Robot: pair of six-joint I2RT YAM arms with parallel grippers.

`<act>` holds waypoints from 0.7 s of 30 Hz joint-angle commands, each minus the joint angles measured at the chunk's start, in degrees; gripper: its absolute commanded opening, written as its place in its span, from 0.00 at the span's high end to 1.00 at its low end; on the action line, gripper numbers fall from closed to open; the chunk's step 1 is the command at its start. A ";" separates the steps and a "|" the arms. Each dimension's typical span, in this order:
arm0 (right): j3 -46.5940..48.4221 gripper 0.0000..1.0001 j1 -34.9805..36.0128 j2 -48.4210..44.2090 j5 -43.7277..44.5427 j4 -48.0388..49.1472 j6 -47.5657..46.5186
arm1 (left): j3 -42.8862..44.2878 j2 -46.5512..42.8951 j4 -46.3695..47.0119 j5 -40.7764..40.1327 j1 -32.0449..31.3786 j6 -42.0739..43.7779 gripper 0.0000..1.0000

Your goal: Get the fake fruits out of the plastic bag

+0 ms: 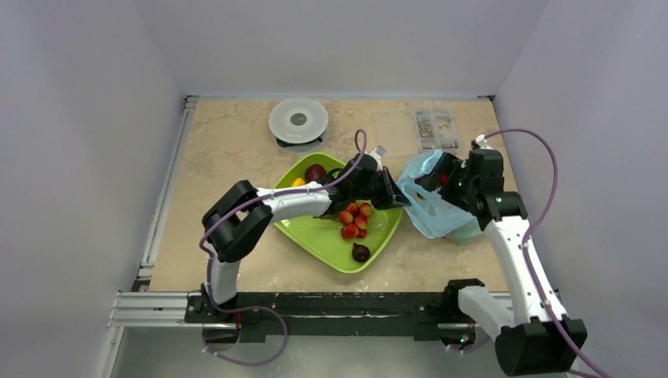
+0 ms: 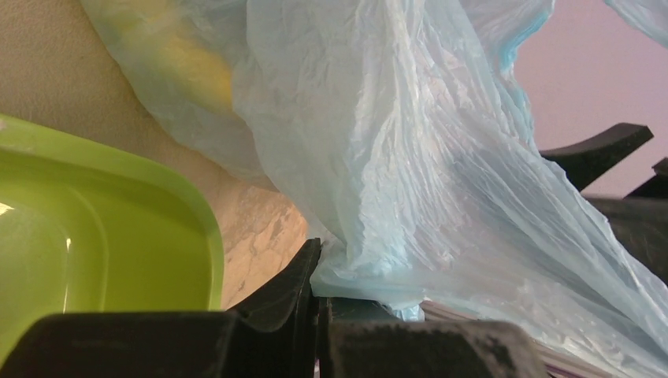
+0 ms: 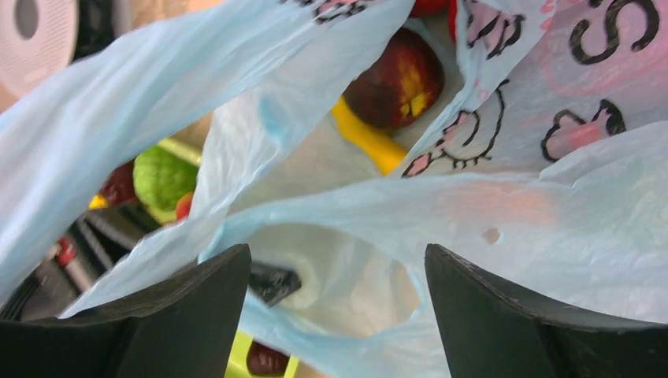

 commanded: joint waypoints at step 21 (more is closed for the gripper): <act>5.67 1.00 13.10 -6.35 42.70 -25.85 32.29 | -2.43 -3.11 4.21 -0.93 1.36 -4.99 1.00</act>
